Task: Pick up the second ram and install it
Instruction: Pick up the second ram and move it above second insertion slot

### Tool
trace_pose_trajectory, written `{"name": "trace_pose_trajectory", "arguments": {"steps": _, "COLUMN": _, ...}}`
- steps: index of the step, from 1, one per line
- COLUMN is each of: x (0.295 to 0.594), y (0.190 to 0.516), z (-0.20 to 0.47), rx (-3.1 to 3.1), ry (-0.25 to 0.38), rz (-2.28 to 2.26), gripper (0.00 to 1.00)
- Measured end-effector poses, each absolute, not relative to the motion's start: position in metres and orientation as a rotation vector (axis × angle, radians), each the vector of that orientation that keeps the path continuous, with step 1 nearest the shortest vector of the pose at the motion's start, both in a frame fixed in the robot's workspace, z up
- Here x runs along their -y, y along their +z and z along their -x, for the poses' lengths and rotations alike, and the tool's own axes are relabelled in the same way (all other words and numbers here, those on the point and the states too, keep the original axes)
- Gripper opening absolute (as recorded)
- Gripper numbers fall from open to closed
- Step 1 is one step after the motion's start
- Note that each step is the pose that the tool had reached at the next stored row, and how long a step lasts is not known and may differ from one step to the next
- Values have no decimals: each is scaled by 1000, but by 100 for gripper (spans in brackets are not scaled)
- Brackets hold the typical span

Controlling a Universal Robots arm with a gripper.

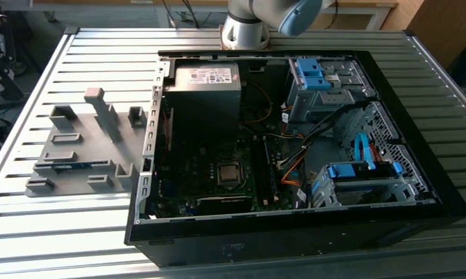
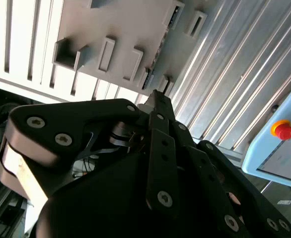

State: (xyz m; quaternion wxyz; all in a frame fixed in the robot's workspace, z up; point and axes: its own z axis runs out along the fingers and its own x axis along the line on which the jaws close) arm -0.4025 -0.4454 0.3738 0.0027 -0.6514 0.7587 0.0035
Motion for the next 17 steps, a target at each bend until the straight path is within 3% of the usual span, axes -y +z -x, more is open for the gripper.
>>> {"name": "trace_pose_trajectory", "arguments": {"steps": 17, "x": 445, "y": 374, "z": 403, "rx": -2375, "ry": 11, "rz": 2048, "gripper": 11}}
